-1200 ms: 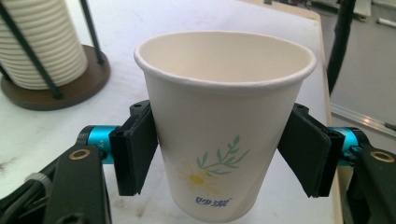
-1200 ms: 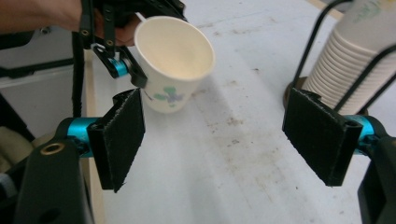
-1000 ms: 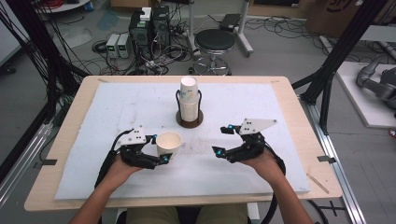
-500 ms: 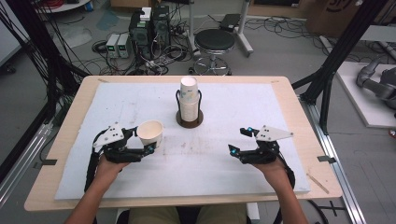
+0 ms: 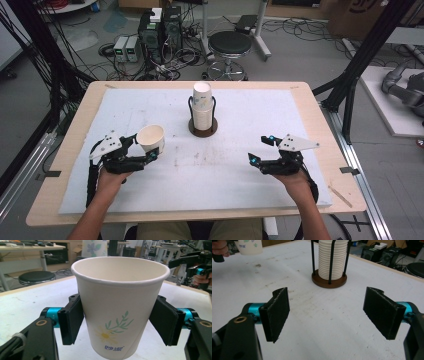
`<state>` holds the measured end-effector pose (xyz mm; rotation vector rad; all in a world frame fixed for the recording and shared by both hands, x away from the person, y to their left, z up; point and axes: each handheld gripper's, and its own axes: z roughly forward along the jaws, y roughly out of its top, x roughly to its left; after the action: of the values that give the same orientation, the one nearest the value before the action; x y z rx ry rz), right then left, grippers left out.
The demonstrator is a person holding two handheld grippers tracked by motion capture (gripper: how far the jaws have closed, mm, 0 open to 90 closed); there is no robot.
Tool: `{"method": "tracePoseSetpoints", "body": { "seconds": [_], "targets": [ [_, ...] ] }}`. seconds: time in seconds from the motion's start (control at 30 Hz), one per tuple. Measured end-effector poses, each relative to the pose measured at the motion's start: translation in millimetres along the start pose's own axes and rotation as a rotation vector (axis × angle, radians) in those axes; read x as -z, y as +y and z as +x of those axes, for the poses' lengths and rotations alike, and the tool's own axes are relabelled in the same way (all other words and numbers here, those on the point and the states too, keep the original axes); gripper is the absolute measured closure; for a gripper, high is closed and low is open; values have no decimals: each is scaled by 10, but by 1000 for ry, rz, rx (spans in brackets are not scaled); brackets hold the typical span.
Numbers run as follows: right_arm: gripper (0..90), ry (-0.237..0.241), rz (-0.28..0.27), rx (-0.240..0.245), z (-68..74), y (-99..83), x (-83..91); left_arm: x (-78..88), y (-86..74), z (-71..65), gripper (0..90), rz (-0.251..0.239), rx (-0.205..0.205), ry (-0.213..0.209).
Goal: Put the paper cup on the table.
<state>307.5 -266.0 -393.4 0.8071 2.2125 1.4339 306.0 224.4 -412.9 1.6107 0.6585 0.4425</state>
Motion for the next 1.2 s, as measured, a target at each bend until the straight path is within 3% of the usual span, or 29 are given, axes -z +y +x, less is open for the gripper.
{"method": "tracePoseSetpoints", "body": {
  "seconds": [0.27, 0.53, 0.7, 0.93, 1.2],
  "targets": [
    [218, 5, 1, 1, 0, -10, -15, 40, -10, 132, 301, -47, 26, 36],
    [218, 9, 9, -4, -5, -30, -12, -10, -35, 249, 305, -49, -27, 98],
    [218, 10, 7, -5, 4, -34, 4, -42, -76, 333, 303, -40, 2, 135],
    [218, 13, 12, -8, 4, -52, 7, -119, -166, 437, 296, 56, 31, 215],
    [218, 14, 11, -5, -9, -63, 18, -188, -229, 460, 299, 164, 37, 256]
  ]
}}
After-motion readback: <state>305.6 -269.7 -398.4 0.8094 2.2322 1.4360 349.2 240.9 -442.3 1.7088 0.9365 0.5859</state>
